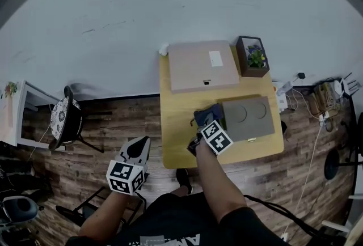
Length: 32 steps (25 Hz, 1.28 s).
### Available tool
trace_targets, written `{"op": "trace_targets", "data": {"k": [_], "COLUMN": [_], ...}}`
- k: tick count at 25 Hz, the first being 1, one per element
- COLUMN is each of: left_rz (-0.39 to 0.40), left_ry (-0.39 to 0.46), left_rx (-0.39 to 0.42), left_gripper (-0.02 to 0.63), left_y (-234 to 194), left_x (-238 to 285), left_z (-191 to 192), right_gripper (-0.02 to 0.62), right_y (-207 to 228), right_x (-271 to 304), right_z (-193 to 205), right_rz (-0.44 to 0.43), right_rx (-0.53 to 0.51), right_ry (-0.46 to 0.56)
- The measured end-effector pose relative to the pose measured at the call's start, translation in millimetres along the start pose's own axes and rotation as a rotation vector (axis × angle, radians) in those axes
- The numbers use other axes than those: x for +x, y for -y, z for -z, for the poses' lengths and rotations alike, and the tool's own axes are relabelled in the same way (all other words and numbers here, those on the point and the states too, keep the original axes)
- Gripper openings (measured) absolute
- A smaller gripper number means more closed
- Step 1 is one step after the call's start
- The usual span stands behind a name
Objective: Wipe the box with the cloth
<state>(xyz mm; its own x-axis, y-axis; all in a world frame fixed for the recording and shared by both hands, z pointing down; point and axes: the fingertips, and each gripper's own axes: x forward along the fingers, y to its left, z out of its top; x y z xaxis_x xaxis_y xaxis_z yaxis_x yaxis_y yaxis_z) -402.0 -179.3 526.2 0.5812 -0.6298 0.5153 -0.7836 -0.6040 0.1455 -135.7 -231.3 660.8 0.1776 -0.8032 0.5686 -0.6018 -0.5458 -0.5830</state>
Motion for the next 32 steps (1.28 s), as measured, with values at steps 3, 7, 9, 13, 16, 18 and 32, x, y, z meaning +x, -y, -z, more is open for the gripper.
{"op": "trace_targets", "data": {"k": [3,7,9,13,16,18,32], "left_rz": [-0.001,-0.003,-0.004,0.002,0.012,0.015,0.012], "left_ry": [-0.019,-0.029,-0.036,-0.048,-0.048,-0.044,-0.019], "left_rx": [0.008,0.017,0.019,0.027,0.035,0.035,0.055], "left_gripper": [0.002,0.002,0.002,0.002,0.002,0.002,0.002], "left_y": [-5,-8,-10,-9,-6,-3,40], "left_x": [2,2,3,5,6,5,-4], "left_z": [3,5,8,12,10,10,5], "right_gripper": [0.100,0.100,0.100,0.100,0.098,0.098,0.098], "right_y": [-1,2,3,9,12,14,42], "right_x": [14,25,28,28,26,23,-10], "right_z": [-6,-10,-10,-9,-11,-9,5], "right_rz": [0.018,0.031,0.037,0.043,0.035,0.037,0.010], "right_rx": [0.093,0.176,0.200,0.246,0.281,0.295,0.295], "right_ry": [0.037,0.065,0.072,0.092,0.103,0.098,0.045]}}
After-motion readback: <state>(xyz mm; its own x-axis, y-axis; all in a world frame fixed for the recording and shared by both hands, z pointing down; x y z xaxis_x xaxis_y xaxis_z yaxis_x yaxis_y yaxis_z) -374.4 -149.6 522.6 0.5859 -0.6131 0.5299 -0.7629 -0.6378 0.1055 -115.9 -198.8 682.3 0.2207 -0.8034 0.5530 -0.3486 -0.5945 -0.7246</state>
